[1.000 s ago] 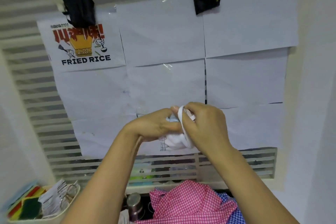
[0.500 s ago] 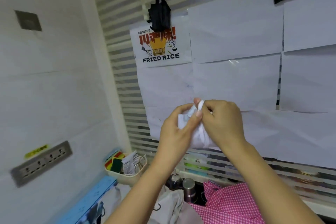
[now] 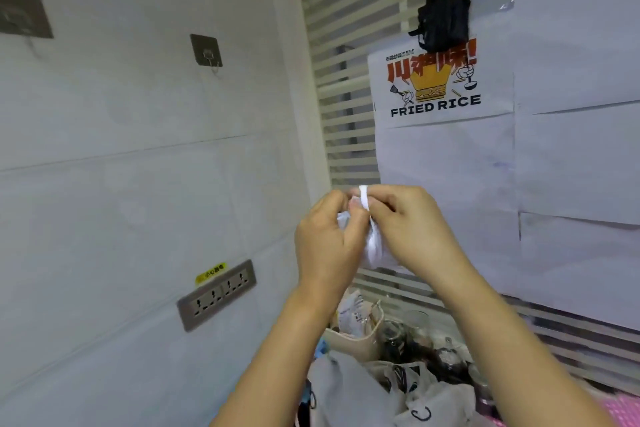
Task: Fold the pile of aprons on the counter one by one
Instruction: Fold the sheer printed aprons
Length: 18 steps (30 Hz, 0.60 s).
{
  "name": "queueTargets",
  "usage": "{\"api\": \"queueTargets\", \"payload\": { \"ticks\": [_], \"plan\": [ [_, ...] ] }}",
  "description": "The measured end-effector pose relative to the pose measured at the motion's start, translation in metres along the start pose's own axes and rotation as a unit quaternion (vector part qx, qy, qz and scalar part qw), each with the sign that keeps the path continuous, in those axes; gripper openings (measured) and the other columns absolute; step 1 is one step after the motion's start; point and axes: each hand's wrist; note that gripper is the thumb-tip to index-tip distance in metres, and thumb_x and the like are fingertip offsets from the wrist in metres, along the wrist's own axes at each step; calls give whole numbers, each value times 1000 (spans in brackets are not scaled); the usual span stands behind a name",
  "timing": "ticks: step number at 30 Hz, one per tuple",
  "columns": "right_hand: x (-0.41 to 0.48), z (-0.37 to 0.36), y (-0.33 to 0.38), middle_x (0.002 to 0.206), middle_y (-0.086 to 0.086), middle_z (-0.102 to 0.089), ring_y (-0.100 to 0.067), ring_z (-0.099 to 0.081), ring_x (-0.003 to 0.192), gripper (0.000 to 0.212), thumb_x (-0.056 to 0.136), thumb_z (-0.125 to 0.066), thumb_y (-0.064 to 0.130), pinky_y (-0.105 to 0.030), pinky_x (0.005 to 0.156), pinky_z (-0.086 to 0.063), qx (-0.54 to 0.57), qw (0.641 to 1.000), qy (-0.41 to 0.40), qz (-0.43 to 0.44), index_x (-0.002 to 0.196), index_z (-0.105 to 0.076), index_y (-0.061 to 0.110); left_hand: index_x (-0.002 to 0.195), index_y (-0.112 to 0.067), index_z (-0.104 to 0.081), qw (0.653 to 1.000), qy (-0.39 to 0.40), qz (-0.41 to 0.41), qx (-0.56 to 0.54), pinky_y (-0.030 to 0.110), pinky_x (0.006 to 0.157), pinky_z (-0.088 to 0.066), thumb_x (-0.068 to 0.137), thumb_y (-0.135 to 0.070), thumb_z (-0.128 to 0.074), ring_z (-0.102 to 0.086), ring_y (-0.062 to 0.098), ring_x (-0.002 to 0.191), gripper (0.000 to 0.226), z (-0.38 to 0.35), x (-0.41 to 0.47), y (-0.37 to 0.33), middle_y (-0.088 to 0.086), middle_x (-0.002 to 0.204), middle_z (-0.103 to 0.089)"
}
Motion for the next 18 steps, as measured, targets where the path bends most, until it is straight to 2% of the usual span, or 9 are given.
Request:
{"api": "queueTargets", "payload": {
  "ticks": [3, 5, 7, 9, 12, 15, 18],
  "plan": [
    [2, -61, 21, 71, -1, -71, -17, -65, 67, 17, 92, -60, 16, -32, 58, -51, 59, 981, -175, 54, 95, -76, 18, 52, -22, -31, 996, 14, 67, -62, 23, 48, -27, 74, -41, -51, -30, 5, 49, 35, 42, 26, 14, -8, 47, -33],
    [16, -95, 35, 66, -3, -69, -18, -63, 60, 15, 91, -63, 17, -32, 52, -51, 48, 972, -210, 96, 93, -77, 17, 48, -22, -34, 985, 19, 133, -111, 22, 48, -30, 81, -28, -59, -32, 5, 49, 42, 72, 43, 24, -10, 47, -34],
    [35, -128, 47, 66, -5, -70, -23, -64, 59, 16, 88, -61, 17, -38, 52, -52, 27, 966, -213, 145, 89, -77, 15, 47, -22, -38, 969, 9, 210, -132, 18, 43, -30, 86, -19, -60, -37, 6, 48, 45, 103, 55, 37, -11, 46, -38],
    [52, -160, 66, 65, -8, -69, -27, -63, 59, 20, 84, -58, 19, -41, 54, -52, 40, 967, -184, 172, 80, -75, 11, 57, -21, -45, 963, -25, 241, -120, 17, 43, -33, 87, -21, -59, -45, 8, 51, 33, 136, 66, 51, -8, 53, -49],
    [78, -192, 94, 66, -10, -69, -21, -64, 61, 20, 84, -63, 20, -36, 58, -51, 104, 980, -98, 142, 74, -74, 7, 80, -21, -56, 971, -74, 213, -74, 24, 56, -45, 89, -20, -53, -60, 6, 65, 9, 180, 79, 63, -9, 73, -64],
    [108, -220, 129, 70, -8, -72, -12, -66, 63, 18, 80, -67, 13, -34, 61, -54, 235, 969, -14, 70, 66, -71, 3, 85, -23, -61, 982, -113, 149, 6, 39, 74, -54, 88, -9, -46, -65, 13, 84, 21, 227, 99, 68, -8, 86, -68],
    [133, -242, 161, 73, -10, -72, -28, -70, 75, 19, 80, -64, 9, -40, 67, -57, 289, 955, 21, 68, 63, -72, 8, 96, -27, -63, 983, -136, 115, 41, 41, 78, -57, 92, -7, -41, -65, 13, 94, 30, 258, 121, 65, -8, 100, -67]
  ]
}}
Point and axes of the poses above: each hand's wrist, its own x-axis towards the middle knuckle, its own z-axis out of the back of the hand, y = z × x
